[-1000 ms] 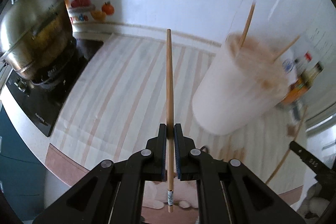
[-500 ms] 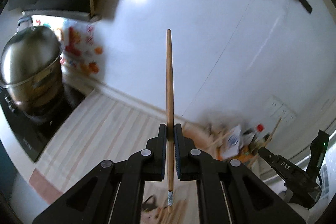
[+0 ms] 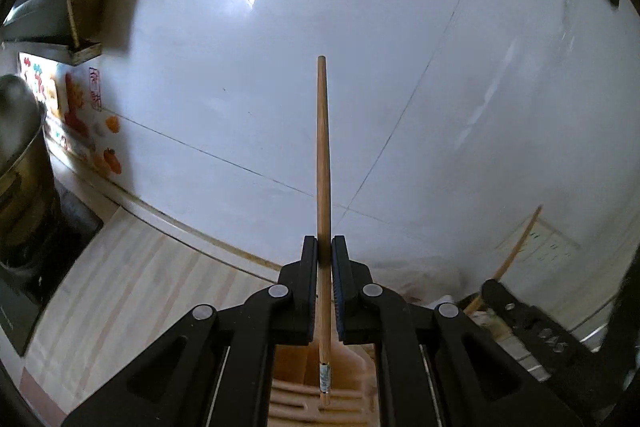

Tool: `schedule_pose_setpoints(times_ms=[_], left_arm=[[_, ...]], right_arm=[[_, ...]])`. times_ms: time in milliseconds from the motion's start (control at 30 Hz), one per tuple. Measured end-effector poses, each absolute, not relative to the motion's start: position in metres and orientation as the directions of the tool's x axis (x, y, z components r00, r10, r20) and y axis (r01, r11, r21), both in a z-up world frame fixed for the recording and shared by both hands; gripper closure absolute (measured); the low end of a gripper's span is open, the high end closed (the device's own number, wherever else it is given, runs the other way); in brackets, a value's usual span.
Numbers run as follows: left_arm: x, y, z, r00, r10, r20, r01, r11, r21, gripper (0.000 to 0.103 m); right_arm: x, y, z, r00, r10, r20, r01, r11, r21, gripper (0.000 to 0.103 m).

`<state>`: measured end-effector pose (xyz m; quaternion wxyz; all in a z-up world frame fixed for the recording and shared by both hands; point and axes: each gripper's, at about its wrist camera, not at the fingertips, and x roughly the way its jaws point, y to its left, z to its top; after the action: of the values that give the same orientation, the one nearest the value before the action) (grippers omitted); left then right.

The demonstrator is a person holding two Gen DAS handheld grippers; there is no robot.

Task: Organize utensils
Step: 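Lift the left tool's chopstick into the cream holder while the right tool inserts its own, then open both tools to release the chopsticks and withdraw from the holder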

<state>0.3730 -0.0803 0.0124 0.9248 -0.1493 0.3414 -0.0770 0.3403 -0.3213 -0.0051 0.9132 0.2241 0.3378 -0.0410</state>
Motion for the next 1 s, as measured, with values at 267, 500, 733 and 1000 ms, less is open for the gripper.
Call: schedule_pose_setpoints(times_ms=[267, 500, 733, 1000], left_arm=[[0.384, -0.098, -0.018, 0.771, -0.186, -0.609, 0.060, 0.973, -0.222, 0.098], [0.377, -0.105, -0.026, 0.746, -0.171, -0.644, 0.083, 0.983, -0.166, 0.098], [0.356, -0.103, -0.002, 0.714, -0.155, -0.683, 0.139, 0.987, -0.080, 0.060], [0.316, -0.059, 0.041, 0.740, -0.086, -0.667, 0.062, 0.996, -0.060, 0.003]], right_arm=[[0.352, -0.313, -0.031, 0.778, 0.062, -0.625, 0.227, 0.901, 0.371, 0.096], [0.353, -0.306, -0.048, 0.771, 0.087, -0.631, 0.187, 0.916, 0.355, 0.096], [0.351, -0.296, -0.051, 0.712, 0.186, -0.677, 0.103, 0.926, 0.363, 0.087], [0.315, -0.317, -0.018, 0.731, 0.155, -0.665, 0.150, 0.914, 0.378, 0.051]])
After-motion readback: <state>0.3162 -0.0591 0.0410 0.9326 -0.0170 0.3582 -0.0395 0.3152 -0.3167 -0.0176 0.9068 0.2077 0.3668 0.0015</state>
